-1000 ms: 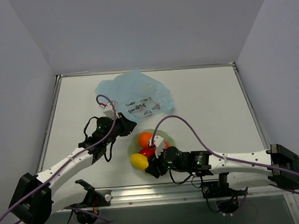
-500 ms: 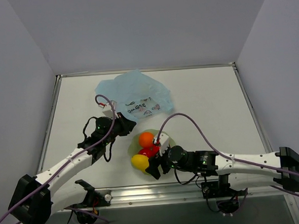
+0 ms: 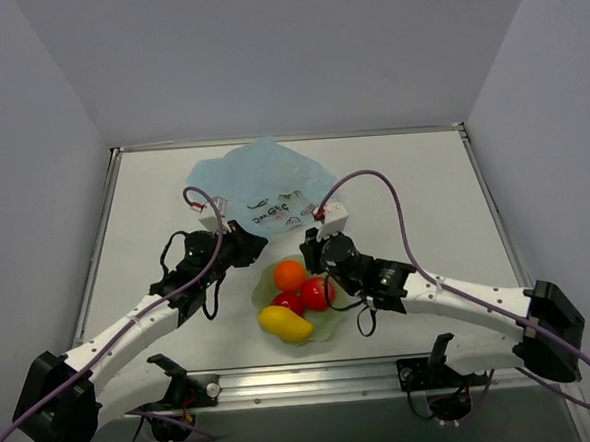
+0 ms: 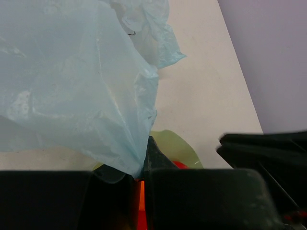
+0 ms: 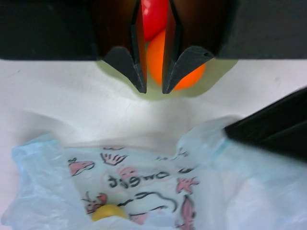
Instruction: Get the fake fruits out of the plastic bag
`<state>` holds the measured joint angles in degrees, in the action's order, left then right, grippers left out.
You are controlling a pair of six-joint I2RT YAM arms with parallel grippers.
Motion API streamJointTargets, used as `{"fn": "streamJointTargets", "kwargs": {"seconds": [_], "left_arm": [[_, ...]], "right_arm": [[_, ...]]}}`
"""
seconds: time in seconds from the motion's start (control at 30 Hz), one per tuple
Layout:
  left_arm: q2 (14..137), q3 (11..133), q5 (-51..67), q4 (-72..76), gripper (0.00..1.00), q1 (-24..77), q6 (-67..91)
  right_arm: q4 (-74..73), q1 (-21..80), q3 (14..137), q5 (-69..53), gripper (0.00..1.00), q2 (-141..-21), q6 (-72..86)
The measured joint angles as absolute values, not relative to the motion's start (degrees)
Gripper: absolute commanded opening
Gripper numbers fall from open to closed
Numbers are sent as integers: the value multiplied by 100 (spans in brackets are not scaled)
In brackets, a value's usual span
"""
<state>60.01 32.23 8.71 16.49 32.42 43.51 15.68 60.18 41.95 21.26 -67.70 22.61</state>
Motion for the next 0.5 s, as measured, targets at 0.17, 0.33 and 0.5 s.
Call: {"fn": "streamJointTargets", "kwargs": {"seconds": [0.17,0.33,0.5], "left_arm": [[5872,3223,934,1656,2,3242,4372],[5826,3223,1059,1638,2,3236,4394],[5778,3194,1129,1643,2,3216,4407]], "right_arm": [[2414,5284,4547,2202,20,-8143,2244],[3177,4619,5177,1909,34,-9721,2241],[3642,4165,5830,1710,55,-10731,2239]]}}
